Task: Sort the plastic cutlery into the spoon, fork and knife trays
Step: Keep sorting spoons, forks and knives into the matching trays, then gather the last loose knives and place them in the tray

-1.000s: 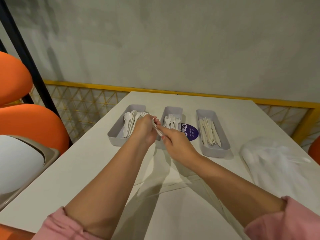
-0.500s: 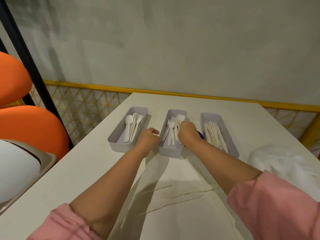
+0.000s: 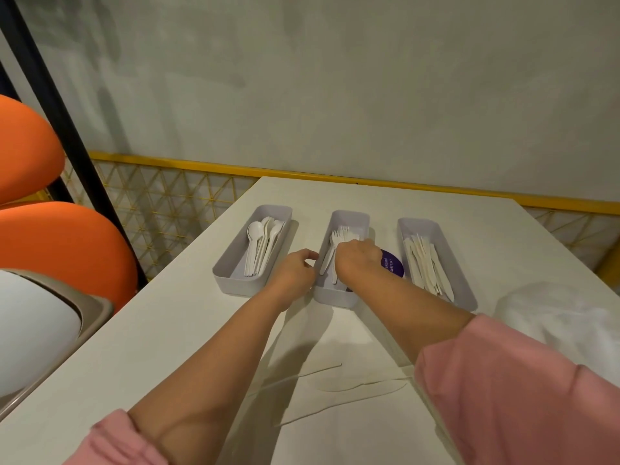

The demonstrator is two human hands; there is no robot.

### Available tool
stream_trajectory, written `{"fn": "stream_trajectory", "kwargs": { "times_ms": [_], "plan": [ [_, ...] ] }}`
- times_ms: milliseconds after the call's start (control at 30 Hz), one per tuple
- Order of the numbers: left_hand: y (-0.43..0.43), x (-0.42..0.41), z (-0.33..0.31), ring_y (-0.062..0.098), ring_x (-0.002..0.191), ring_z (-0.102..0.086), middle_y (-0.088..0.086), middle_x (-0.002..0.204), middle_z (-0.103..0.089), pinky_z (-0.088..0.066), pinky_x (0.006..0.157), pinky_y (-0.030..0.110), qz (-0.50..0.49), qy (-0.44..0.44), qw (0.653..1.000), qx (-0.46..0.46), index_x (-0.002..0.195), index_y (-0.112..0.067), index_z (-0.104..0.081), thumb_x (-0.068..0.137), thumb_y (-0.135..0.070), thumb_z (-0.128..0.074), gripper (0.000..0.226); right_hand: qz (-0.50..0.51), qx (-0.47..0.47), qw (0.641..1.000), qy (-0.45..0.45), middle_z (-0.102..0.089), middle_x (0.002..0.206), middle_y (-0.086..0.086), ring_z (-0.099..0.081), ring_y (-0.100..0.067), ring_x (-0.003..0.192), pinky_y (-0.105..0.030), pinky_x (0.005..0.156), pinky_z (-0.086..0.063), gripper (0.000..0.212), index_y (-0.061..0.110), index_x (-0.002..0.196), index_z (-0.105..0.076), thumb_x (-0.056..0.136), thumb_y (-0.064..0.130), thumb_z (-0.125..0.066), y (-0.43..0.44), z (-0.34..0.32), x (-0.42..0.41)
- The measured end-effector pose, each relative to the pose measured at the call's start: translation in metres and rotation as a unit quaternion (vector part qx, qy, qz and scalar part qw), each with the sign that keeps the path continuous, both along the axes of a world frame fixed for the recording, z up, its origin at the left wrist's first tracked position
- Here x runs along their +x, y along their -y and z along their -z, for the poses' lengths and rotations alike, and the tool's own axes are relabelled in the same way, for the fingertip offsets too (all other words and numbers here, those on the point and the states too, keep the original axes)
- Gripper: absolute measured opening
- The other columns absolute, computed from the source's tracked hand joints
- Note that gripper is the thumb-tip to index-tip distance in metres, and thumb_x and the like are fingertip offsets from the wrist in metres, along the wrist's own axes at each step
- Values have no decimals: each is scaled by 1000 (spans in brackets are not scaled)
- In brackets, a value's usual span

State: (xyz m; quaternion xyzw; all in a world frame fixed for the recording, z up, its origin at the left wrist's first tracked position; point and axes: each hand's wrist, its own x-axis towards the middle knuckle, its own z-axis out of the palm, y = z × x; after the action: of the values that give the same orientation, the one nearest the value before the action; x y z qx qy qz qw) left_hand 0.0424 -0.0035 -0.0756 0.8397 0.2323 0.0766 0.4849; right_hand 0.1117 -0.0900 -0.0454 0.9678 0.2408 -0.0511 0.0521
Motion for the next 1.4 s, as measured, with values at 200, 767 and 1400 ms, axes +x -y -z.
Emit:
{"fn": "stream_trajectory", "kwargs": {
  "times_ms": [200,767,1400],
  "plan": [
    [-1,-1,0,11,64,-46,-1,73,-50,-43,69,26,6,4,1000,5,132,-13,-48,93,-2,-33,44,-11,-8,1000,10,-36,138,-14,-31,-31,130,-38,101,-41,57,9,136,-41,84,15,-65,3,8,-2],
    [-34,-92,-29,7,59,-50,-3,75,-55,-38,45,11,89,-78,985,124,81,-18,-61,88,-8,-57,13,-191,183,963,-49,-61,113,-8,-57,-24,99,-35,82,-51,22,15,106,-68,89,14,-54,26,-2,-57],
    [-51,-162,-17,7,61,-60,-3,69,-63,-50,60,17,131,-362,901,199,84,-13,-68,75,-23,-76,16,-252,141,940,-183,-53,86,3,-52,-12,82,-21,71,-44,24,12,102,-70,78,13,-72,59,22,-91]
  ]
}}
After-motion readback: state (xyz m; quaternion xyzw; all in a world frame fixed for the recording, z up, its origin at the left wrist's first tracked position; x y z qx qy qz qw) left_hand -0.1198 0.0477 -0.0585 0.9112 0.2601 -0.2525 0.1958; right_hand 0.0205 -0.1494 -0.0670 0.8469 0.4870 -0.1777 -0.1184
